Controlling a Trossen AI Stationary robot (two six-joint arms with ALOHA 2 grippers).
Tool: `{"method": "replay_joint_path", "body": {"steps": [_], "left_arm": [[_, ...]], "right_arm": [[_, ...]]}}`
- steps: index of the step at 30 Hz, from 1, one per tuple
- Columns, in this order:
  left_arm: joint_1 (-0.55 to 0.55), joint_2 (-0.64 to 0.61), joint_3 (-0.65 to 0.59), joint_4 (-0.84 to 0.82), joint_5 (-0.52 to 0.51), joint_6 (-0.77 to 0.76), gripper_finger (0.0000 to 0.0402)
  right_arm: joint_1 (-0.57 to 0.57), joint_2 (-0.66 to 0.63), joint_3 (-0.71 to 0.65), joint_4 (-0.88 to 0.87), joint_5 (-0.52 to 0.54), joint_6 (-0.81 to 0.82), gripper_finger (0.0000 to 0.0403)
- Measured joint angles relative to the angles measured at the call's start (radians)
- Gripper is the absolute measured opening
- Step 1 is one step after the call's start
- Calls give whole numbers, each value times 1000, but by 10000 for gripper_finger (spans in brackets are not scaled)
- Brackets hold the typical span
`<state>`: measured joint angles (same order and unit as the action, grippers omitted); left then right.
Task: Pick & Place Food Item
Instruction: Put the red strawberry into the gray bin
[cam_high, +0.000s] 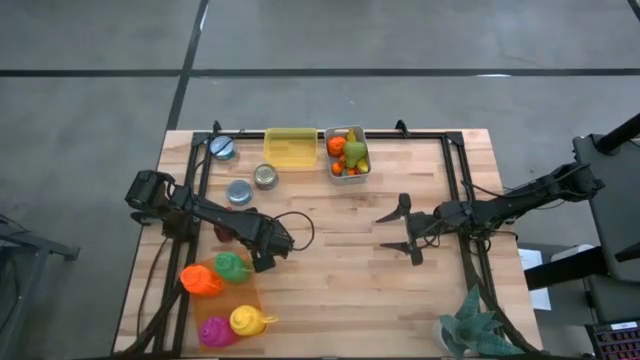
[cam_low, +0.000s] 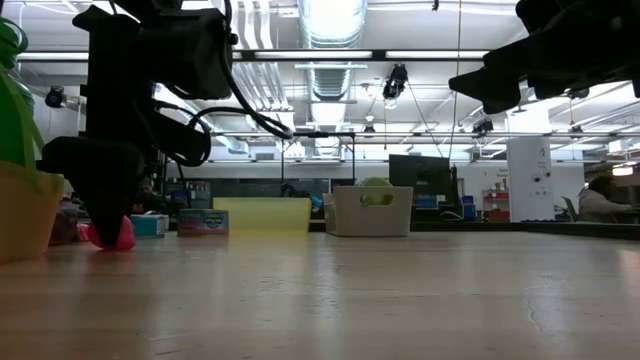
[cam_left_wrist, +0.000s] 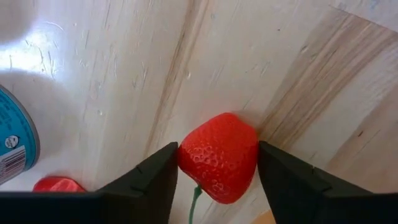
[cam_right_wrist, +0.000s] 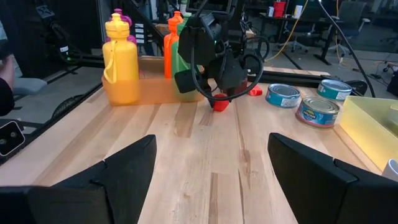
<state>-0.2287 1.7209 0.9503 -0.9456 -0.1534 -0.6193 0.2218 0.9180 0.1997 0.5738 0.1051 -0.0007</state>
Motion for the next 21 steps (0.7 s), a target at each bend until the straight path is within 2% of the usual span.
{"method": "replay_joint_path", "body": {"steps": [5, 15, 21], "left_arm": [[0, 2, -1, 7, 0, 0, 226], [3, 2, 0, 29, -31, 9, 185], [26, 2, 33, 72, -40, 23, 214]], "right_arm": [[0, 0, 0, 0, 0, 0, 306], [0, 0, 0, 0, 0, 0, 306], [0, 0, 0, 0, 0, 0, 306]]}}
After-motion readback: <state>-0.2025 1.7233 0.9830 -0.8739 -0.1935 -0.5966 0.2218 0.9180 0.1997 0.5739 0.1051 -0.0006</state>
